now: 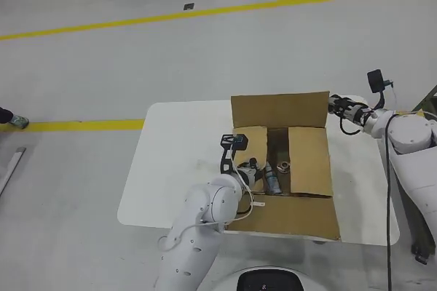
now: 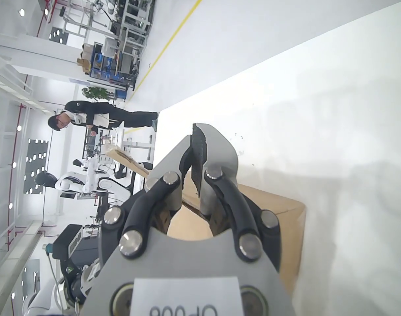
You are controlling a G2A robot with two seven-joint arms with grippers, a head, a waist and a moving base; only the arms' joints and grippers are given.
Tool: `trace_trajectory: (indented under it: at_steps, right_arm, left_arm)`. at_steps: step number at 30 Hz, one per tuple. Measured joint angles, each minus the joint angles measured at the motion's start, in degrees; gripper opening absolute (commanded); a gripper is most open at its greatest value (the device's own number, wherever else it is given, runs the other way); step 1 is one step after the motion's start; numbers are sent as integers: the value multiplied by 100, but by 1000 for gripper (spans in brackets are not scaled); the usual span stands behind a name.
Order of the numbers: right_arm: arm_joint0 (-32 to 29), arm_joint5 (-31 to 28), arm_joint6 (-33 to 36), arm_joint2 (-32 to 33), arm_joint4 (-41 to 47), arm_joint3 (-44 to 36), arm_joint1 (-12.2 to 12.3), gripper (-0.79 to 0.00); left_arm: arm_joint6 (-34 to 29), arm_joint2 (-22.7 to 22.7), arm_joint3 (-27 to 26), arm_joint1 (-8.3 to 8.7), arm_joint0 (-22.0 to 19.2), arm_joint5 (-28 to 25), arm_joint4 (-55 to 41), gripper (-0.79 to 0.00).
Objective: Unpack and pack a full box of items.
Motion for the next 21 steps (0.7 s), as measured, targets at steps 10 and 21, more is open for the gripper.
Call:
trace_trajectory:
  at_steps: [10,21]
  right_arm:
    - [102,-712,460,-4,131,153,33,-785]
    - [-402,-1052,962,224,387,-670,162,-785]
  left_arm:
    - [10,-48,119,13,-22,35,-49,-696]
    - [25,-340,-101,71,75,140,-20,0]
